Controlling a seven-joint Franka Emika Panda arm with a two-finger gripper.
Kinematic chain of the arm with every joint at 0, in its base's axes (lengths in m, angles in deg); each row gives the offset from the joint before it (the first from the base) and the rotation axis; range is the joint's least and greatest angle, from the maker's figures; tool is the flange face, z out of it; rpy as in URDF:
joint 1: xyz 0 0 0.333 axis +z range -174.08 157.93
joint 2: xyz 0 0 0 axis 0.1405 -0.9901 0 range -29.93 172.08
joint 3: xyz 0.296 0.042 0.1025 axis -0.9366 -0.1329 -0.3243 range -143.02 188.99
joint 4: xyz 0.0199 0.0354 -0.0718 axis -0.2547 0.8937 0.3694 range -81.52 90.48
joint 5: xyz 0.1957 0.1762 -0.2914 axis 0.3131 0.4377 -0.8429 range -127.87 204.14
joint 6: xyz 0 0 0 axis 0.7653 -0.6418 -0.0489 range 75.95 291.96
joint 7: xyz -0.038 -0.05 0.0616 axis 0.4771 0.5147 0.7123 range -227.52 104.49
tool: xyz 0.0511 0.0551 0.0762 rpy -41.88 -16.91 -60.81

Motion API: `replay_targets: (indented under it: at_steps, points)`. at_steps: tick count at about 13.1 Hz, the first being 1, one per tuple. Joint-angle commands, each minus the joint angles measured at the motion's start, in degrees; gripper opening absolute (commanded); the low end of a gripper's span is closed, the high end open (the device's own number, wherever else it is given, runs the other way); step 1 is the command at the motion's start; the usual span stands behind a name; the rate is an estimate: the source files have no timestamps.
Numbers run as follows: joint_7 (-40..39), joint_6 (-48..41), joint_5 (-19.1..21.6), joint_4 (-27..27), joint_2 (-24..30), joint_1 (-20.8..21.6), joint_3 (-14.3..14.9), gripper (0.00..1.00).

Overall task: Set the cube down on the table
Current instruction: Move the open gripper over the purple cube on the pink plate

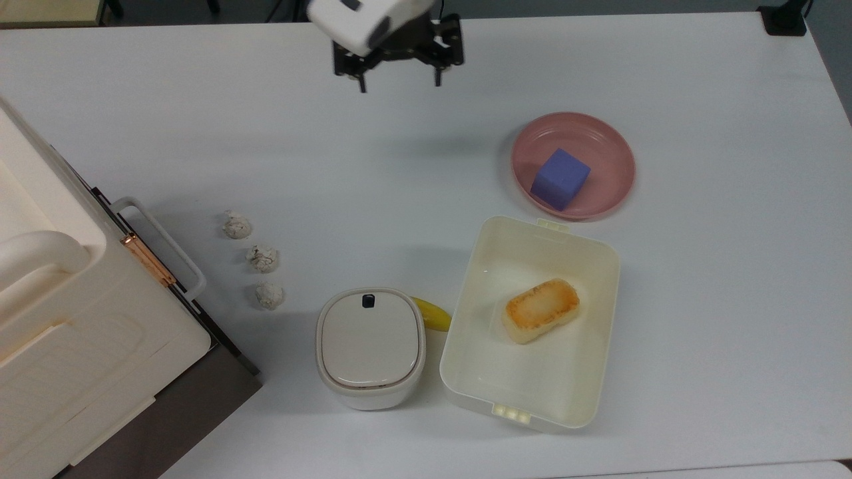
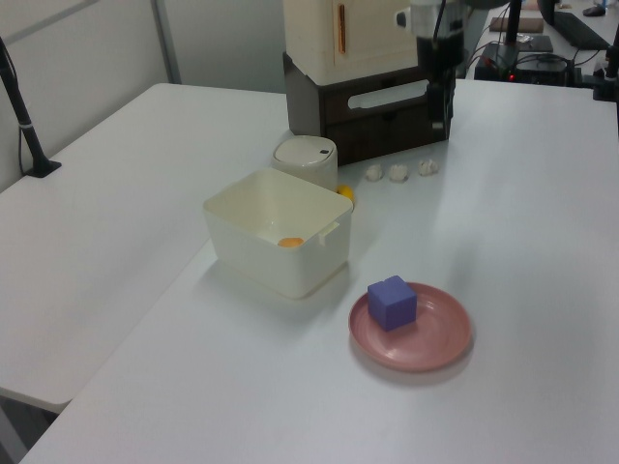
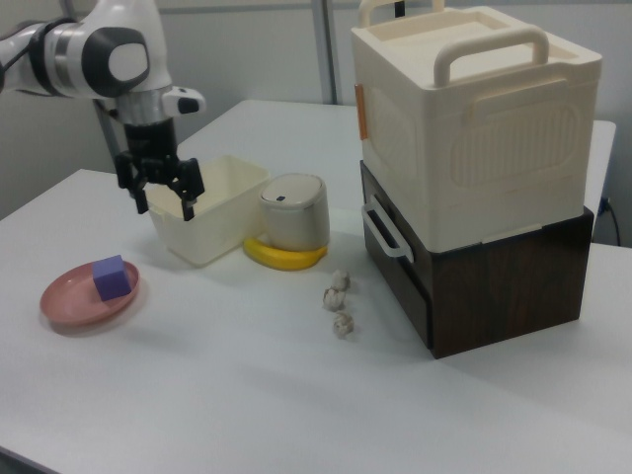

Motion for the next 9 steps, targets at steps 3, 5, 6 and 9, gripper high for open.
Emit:
replay_targets:
  at_steps: [3, 5, 6, 9]
  points:
    - [-3.16, 9.62, 1.28, 2.92, -5.22, 11.63, 3.43, 1.0]
    - [-11.22, 11.65, 0.49, 2.75, -8.73, 14.62, 3.43, 1.0]
    - [-16.04, 12.09, 0.4, 2.66, -9.7, 15.94, 3.43, 1.0]
    - [-20.83, 12.35, 0.23, 2.75, -10.94, 17.0, 2.73, 1.0]
